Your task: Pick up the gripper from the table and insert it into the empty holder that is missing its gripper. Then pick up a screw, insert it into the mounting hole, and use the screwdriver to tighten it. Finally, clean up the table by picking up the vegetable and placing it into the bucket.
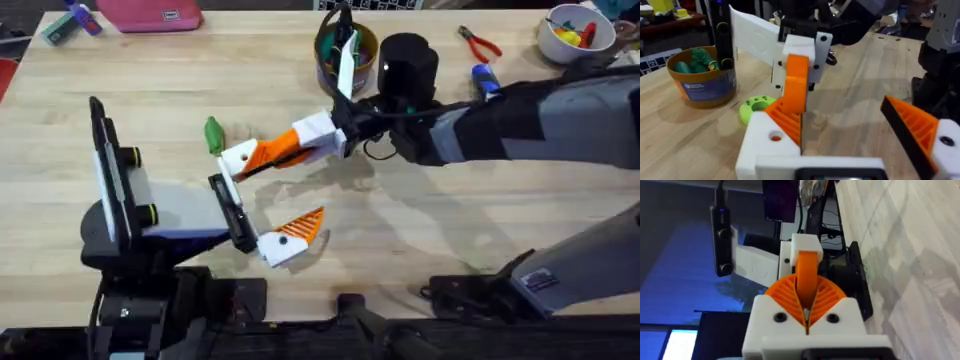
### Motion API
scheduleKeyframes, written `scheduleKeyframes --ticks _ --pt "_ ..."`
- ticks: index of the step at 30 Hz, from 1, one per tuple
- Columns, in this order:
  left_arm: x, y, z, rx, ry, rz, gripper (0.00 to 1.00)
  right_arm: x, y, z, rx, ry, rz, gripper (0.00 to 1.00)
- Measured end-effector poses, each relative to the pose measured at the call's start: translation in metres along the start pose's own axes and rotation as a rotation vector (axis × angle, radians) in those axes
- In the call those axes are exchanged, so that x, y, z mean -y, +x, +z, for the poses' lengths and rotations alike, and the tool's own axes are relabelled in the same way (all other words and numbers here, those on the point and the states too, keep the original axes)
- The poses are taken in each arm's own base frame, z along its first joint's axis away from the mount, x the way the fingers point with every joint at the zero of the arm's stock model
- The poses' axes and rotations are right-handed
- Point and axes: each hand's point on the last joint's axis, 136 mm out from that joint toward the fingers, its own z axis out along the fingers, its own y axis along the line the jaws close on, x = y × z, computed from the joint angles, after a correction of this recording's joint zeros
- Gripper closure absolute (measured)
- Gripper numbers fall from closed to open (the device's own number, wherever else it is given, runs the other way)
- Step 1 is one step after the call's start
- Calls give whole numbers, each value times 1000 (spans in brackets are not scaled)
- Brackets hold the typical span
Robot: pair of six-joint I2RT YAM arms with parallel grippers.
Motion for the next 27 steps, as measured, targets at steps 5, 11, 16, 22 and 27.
scheduleKeyframes --ticks 5,11,16,22,27 --pt "0 0 0 0 0 0 15 0 0 0 3 1 0 992" --pt "0 0 0 0 0 0 16 0 -1 0 4 2 0 992" --pt "0 0 0 0 -1 0 15 0 -1 0 5 2 0 992" --pt "1 0 0 0 5 -1 15 1 -2 1 10 5 5 666" --pt "1 0 0 0 5 -1 16 0 -2 3 13 6 -1 35"
